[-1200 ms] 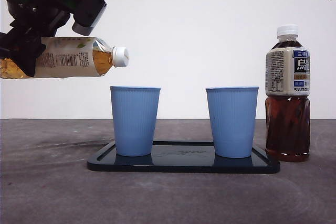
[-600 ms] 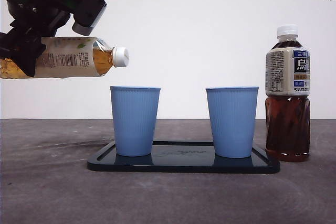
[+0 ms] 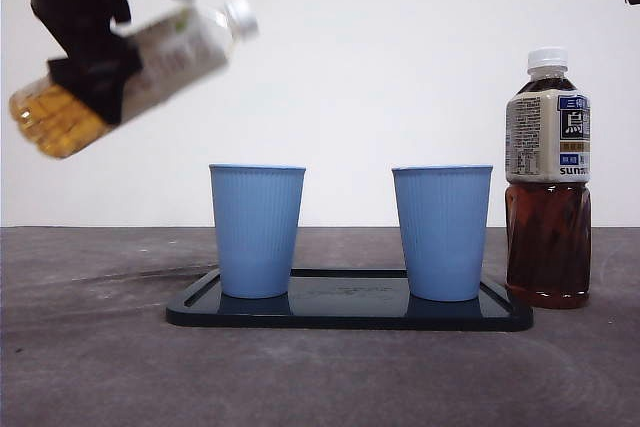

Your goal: Pour the drink into the cup

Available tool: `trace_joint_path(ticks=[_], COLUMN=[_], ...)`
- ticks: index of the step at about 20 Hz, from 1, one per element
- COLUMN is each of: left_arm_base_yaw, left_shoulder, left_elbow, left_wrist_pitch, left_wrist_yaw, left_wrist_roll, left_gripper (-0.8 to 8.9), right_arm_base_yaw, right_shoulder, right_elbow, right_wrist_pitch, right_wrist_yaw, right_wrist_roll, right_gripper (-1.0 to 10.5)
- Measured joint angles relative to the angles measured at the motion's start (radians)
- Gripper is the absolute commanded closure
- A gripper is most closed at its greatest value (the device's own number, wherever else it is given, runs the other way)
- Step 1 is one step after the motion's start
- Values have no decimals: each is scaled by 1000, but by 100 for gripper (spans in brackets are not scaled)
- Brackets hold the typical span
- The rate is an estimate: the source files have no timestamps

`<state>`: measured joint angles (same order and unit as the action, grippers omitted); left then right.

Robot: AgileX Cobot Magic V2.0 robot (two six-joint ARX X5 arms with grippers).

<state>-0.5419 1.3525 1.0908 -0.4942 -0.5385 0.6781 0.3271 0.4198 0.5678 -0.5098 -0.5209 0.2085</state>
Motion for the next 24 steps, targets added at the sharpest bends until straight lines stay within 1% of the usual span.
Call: trace_joint_path(ticks=[3,6,8,9,12,15,18,21,24], left_arm_base_yaw=[64,155,192,196,193,193,193,193,193], left_shoulder=[-94,-147,-171,-183,-211,-217,-217,-199,-120], left_elbow=[0,-2,-39,-72,-214,-360,-460,-537,-568], left_wrist_pitch=[16,38,127,178,321,506,678,807,877], left_wrist_yaw=[117,301,372,380,388,388,388,388,387], left_wrist_roll=[-251,-501,-627,-673,-764,-826,-847,-850,-848], left_gripper=[598,597,598,598,598,599,599,599,599], right_arm_base_yaw=[0,0,0,0,0,0,0,0,0], right_shoulder=[0,0,0,0,0,0,0,0,0], right_elbow=[0,0,0,0,0,0,0,0,0], right_wrist_pitch=[-4,-7,-13,-16,-17,-17,-17,-17,-16], right_wrist_yaw=[1,2,2,4,27,48,63,76,79], right_wrist_roll=[0,0,0,0,0,-2,-2,-2,-2], right_gripper=[577,577,577,577,577,577,577,577,577])
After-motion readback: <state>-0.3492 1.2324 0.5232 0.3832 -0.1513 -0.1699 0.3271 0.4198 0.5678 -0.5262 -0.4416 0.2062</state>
